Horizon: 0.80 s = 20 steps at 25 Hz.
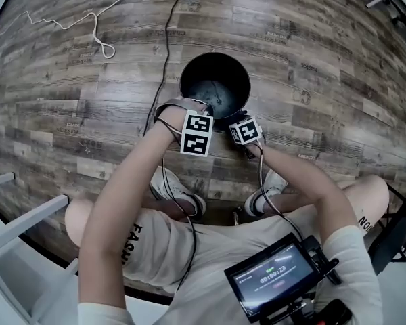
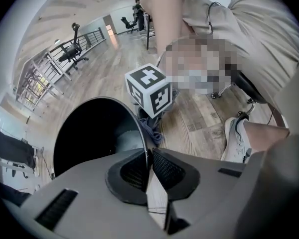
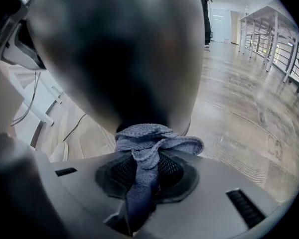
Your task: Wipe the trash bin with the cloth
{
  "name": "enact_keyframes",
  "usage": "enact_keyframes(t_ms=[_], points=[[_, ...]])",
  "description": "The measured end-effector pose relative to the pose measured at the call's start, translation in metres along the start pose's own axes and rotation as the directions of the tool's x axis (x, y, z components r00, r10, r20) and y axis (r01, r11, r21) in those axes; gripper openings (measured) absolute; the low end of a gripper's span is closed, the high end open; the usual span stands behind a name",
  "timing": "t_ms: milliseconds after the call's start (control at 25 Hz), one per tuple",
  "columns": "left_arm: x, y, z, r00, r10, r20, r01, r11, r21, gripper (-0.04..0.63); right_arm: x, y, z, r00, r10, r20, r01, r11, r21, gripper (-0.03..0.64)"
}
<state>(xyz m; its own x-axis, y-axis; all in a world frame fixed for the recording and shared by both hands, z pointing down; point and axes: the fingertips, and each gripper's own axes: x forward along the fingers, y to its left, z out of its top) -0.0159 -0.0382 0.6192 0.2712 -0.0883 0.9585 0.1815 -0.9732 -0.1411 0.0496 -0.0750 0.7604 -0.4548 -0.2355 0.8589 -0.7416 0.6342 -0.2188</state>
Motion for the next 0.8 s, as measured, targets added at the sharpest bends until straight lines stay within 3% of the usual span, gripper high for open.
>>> enact_keyframes(t_ms=[160, 360, 640, 800], points=[[0.0, 0.002, 0.0, 1.0, 0.001, 0.001, -0.001, 1.0, -0.001, 0.037, 0.03, -0.014, -0.014, 0.998, -0.019, -0.055, 0.02, 1.0, 0.015, 0.081], [0.001, 0.002, 0.001, 1.0, 0.005, -0.001, -0.005, 1.0, -0.012, 0.037, 0.037, -0.018, -0.026, 0.995, 0.011, -0.104, 0.0, 0.994, 0.107, 0.082], [0.002, 0.002, -0.001, 1.0, 0.024, -0.009, -0.024, 0.999, -0.035, 0.038, -0.012, -0.003, -0.038, 0.991, 0.053, -0.119, -0.046, 0.997, 0.061, 0.083], [-0.004, 0.0, 0.001, 1.0, -0.011, 0.026, 0.013, 0.996, -0.089, 0.047, -0.049, -0.001, -0.033, 0.993, 0.063, -0.099, -0.056, 0.996, 0.07, 0.082]])
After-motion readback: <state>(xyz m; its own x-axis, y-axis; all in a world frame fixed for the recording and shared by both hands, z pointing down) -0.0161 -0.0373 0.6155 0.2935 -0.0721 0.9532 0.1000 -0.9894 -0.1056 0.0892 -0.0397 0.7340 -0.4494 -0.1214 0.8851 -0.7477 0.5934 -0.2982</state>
